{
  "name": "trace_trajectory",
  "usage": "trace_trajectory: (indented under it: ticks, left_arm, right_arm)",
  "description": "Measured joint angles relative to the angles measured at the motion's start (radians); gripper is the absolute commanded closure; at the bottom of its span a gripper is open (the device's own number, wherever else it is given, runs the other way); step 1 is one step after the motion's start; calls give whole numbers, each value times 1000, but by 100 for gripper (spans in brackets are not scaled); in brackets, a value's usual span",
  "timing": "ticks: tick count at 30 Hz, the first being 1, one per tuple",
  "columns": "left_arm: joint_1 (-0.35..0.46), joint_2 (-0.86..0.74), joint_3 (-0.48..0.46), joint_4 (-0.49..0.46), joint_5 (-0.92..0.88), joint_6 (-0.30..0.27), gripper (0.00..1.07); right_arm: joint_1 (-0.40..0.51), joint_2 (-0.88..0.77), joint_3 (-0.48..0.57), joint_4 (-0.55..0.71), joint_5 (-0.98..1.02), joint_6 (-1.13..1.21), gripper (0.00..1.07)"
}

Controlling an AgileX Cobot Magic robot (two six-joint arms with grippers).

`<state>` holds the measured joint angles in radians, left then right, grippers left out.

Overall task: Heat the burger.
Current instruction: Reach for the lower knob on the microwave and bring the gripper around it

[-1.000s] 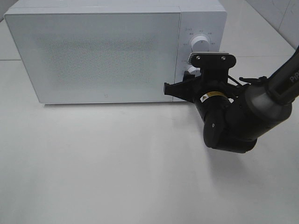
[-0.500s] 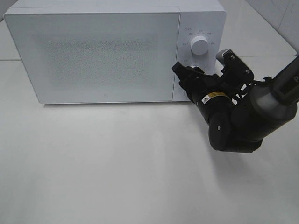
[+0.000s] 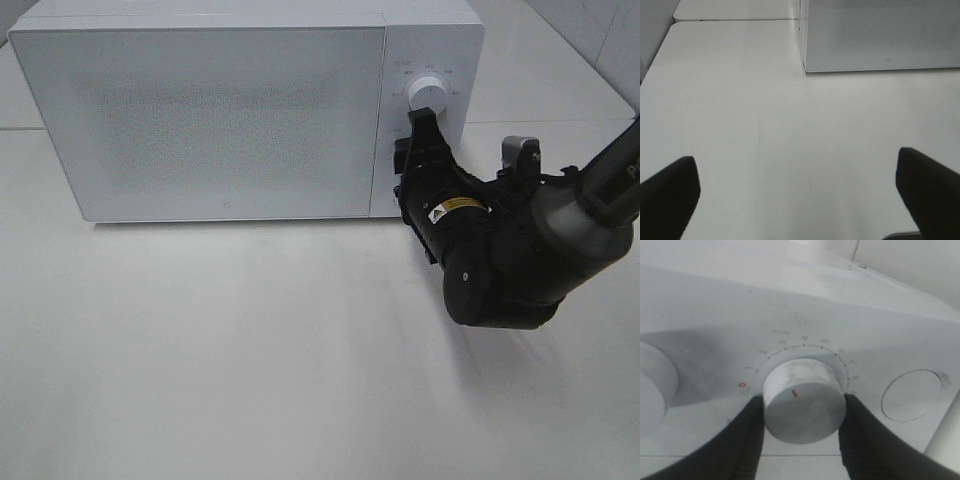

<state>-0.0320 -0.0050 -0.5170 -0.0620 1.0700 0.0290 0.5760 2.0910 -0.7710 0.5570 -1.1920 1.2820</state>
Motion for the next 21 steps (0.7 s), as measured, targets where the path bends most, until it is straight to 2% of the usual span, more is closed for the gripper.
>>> trace_trajectory:
  ticks: [3, 12, 19, 21]
  left_arm:
    - [0, 0, 0, 0, 0, 0, 7]
    - [0, 0, 0, 0, 0, 0, 7]
    - [0, 0, 0, 0, 0, 0, 7]
    - [0, 0, 0, 0, 0, 0, 7]
  right_arm:
    - [2, 0, 0, 4, -1, 57, 98]
    - [2, 0, 0, 9, -2, 29, 95]
    - [2, 0, 0, 18, -2, 20, 80]
    - [2, 0, -1, 19, -2, 19, 79]
